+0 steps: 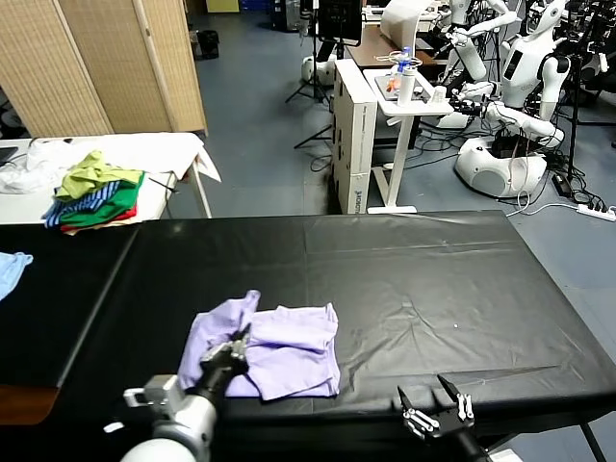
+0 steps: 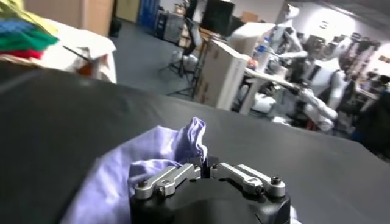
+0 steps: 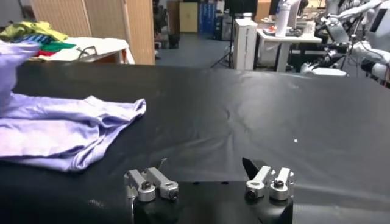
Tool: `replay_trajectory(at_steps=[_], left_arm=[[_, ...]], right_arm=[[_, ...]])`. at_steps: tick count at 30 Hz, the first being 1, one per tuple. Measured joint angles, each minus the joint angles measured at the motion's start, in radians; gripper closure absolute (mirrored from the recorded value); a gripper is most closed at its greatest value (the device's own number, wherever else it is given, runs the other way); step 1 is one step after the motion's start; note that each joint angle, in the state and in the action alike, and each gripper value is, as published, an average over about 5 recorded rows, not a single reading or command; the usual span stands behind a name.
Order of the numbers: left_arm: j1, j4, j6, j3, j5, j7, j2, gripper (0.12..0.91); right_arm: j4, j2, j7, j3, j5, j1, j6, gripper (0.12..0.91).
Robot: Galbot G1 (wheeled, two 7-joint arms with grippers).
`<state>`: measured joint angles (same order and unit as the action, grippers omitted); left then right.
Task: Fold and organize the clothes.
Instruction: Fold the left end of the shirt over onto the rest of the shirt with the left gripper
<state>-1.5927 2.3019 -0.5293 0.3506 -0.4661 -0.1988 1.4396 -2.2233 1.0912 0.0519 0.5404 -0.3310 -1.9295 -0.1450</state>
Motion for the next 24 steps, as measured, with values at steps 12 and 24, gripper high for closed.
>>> replay_trajectory(at_steps=[12, 24], left_arm=[[0.007, -0.02, -0.004, -0.104, 0.016, -0.005, 0.086, 0.849], [0.027, -0.055, 0.006, -0.146, 0.037, 0.009, 0.132, 0.849]], right_arm=[[0.026, 0.0, 0.0, -0.015, 0.011, 0.01, -0.001, 0.118], [0.031, 0.006, 0.0, -0.017, 0.017, 0.008, -0.002, 0.118]])
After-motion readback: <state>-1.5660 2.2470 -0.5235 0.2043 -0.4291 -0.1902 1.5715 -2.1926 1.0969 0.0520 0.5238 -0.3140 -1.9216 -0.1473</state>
